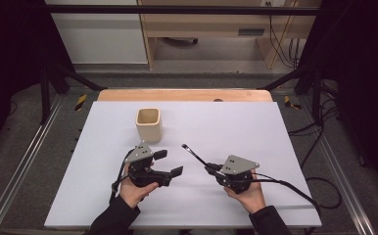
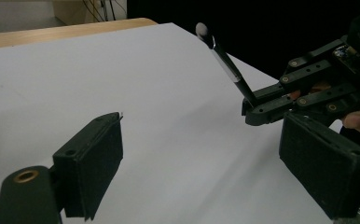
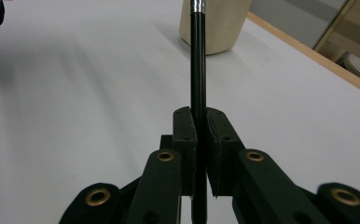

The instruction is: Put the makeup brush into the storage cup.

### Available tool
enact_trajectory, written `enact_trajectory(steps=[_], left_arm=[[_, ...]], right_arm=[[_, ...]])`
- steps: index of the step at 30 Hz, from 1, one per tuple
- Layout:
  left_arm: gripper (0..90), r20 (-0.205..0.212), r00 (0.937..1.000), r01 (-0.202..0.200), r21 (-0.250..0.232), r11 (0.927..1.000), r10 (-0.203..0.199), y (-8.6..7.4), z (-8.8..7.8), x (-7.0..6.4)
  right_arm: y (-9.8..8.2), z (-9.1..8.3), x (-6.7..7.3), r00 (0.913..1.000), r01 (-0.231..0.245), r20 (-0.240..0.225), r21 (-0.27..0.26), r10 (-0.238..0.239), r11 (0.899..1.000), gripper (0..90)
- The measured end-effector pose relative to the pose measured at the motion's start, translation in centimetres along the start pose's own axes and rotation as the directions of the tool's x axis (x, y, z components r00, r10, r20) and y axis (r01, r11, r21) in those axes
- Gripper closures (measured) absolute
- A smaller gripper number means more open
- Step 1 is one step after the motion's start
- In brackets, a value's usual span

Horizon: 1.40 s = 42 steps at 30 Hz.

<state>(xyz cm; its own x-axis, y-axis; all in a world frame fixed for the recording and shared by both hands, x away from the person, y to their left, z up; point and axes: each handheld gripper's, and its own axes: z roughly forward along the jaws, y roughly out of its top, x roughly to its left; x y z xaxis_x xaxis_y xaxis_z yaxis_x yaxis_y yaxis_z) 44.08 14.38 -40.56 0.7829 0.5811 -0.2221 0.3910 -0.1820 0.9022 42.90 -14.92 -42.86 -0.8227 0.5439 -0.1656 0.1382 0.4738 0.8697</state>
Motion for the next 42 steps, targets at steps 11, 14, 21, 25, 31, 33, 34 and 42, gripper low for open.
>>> enact_trajectory(steps=[11,14,21,25,31,33,34,42], left_arm=[[14.9,0.021,0.9997,-0.011,-0.027,0.9996,0.012,1.5,0.5,-0.5],[15.4,0.027,0.9996,-0.01,-0.028,0.9995,0.011,1.8,1.0,-0.8],[19.2,0.058,0.9982,-0.015,-0.029,0.9995,0.017,2.4,2.1,-1.4],[22.4,0.07,0.9975,-0.012,-0.031,0.9995,0.014,2.6,2.7,-1.7],[30.0,0.077,0.997,-0.007,-0.028,0.9996,0.009,2.7,3.3,-1.8],[32.9,0.078,0.997,-0.001,-0.036,0.9994,0.004,2.7,3.5,-1.9],[34.4,0.079,0.9969,0.001,-0.037,0.9993,0.002,2.7,3.6,-1.9],[47.3,0.086,0.9963,0.013,-0.046,0.9988,-0.009,2.8,4.0,-2.0]], right_arm=[[0.4,-0.3,-0.1,0.9999,-0.014,-0.004,-0.028,0.014,1.0,83.5],[0.5,-0.4,-0.1,0.9998,-0.02,-0.007,-0.041,0.02,0.999,83.5],[0.6,-0.6,-0.1,0.9997,-0.022,-0.007,-0.053,0.021,0.998,83.4],[0.6,-0.6,-0.1,0.9997,-0.023,-0.009,-0.057,0.023,0.998,83.5],[0.6,-0.6,0.0,0.9997,-0.021,-0.012,-0.059,0.02,0.998,83.5],[0.6,-0.6,0.0,0.9996,-0.024,-0.014,-0.061,0.023,0.998,83.5],[0.6,-0.6,0.0,0.9996,-0.024,-0.014,-0.065,0.023,0.998,83.4],[0.6,-0.5,0.0,0.9995,-0.026,-0.018,-0.073,0.025,0.997,83.5]])
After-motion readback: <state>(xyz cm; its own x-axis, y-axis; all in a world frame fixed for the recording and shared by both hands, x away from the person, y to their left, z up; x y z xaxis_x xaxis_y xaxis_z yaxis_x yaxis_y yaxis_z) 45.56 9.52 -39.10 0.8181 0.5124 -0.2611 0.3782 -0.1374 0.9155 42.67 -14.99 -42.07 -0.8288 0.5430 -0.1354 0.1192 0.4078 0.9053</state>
